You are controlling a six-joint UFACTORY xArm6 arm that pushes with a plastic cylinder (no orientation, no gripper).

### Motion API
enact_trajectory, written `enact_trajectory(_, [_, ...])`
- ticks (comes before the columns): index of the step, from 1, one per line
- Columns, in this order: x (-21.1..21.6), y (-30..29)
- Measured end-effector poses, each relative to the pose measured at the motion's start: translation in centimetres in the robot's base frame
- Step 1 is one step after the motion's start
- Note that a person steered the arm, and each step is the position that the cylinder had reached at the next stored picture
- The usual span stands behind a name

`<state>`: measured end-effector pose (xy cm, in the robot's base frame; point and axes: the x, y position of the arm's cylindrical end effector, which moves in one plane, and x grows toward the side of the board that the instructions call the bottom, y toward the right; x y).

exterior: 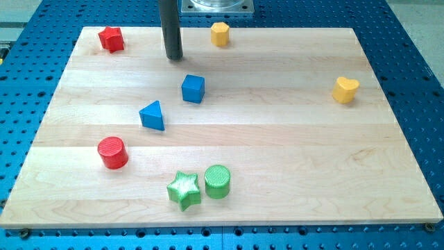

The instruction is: Place the hexagon diagonally top left to the heart

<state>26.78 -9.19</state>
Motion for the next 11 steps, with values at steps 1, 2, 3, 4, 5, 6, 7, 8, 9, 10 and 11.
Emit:
enact_trajectory(1, [-2.5,0.0])
enact_trajectory(2, [-3.9,1.2])
enact_trajectory(3, [-4.0,4.0])
enact_trajectory(4, [-4.0,6.6])
enact_trajectory(5, [-4.0,6.6])
enact_trajectory(6, [-4.8,5.0])
enact_trajectory(7, [-7.3,7.1])
enact_trajectory(8, [-7.5,9.3])
enact_trajectory(9, [-7.4,13.1])
enact_trajectory(10, [-4.9,14.8])
enact_trajectory(11, [-3.3,16.8])
